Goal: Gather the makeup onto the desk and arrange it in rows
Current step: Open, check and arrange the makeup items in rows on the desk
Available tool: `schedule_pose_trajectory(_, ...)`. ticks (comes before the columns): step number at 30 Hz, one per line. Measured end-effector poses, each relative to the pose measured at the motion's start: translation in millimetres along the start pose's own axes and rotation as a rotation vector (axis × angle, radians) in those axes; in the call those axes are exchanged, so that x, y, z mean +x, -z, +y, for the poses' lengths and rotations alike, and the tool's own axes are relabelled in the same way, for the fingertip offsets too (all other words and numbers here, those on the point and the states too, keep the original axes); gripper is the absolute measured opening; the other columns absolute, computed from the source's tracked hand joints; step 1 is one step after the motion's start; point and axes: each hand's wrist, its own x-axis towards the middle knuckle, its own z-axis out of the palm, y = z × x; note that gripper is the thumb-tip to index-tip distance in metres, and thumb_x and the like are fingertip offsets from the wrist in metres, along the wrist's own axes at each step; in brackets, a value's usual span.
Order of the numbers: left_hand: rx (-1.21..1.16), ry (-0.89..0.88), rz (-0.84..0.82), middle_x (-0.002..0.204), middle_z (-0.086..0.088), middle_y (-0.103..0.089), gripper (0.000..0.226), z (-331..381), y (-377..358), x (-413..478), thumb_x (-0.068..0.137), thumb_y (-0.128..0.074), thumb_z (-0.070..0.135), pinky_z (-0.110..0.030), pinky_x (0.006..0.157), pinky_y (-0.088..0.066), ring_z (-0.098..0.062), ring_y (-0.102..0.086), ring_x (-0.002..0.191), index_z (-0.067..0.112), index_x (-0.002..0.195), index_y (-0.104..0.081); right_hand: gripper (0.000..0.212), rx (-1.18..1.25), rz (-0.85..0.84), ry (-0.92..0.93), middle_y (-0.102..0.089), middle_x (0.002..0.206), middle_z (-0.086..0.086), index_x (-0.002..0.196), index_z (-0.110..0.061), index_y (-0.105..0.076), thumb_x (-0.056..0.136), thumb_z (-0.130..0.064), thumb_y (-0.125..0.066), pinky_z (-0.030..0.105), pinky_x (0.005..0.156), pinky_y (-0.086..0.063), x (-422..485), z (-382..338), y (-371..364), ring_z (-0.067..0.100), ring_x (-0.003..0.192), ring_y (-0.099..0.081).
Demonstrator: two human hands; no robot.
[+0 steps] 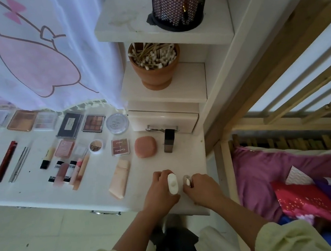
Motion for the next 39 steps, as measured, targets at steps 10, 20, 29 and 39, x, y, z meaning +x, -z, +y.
schedule_pose_trajectory(10, 0.082, 0.052, -0.174, 0.126, 0.005, -0.044, 0.059, -9.7, 56.9, 10.3, 0.079, -0.067, 0.009, -0.02, 0.084, -0.051, -0.011, -0.054, 0.098, 0.03, 0.129, -0.046, 0.028, 0.217, 0.084, -0.009, -0.067, 0.07, 0.005, 0.075, -0.014, -0.058, 0.085, -0.04, -0.062, 0.041, 0.073, -0.058, 10.2, 2.3, 59.3, 0.019, 0.066, -0.066)
schedule_pose_trajectory(20, -0.057, -0.063, 0.206, 0.11, 0.005, -0.048, 0.039, 28.3, 80.3, 59.9, 0.08, -0.072, 0.02, -0.016, 0.088, -0.038, -0.019, -0.05, 0.109, 0.015, 0.117, -0.058, 0.042, 0.12, 0.267, 0.264, -0.061, 0.083, -0.004, 0.129, -0.027, -0.043, 0.093, -0.045, -0.054, 0.027, 0.067, -0.046, 33.2, -79.1, 101.1, 0.013, 0.075, -0.058)
schedule_pose_trajectory(29, 0.039, -0.04, 0.097, 0.111, 0.004, -0.048, 0.043, 29.1, 71.1, 83.3, 0.087, -0.063, 0.043, -0.021, 0.072, -0.039, -0.008, -0.049, 0.083, 0.026, 0.126, -0.054, 0.032, 0.062, 0.234, 0.219, -0.061, 0.11, 0.004, 0.116, -0.019, -0.052, 0.096, -0.044, -0.048, 0.026, 0.072, -0.037, 44.2, -90.5, 91.9, 0.021, 0.098, -0.058)
schedule_pose_trajectory(39, 0.043, -0.363, 0.196, 0.093, 0.017, -0.055, 0.033, 42.4, 100.1, 61.0, 0.081, -0.066, 0.055, -0.002, 0.073, -0.029, 0.002, -0.047, 0.079, 0.029, 0.1, -0.056, 0.017, 0.286, 0.341, 0.273, -0.062, 0.085, 0.001, 0.108, -0.015, -0.061, 0.097, -0.024, -0.053, 0.025, 0.066, -0.046, 20.2, -65.4, 125.9, 0.015, 0.072, -0.059)
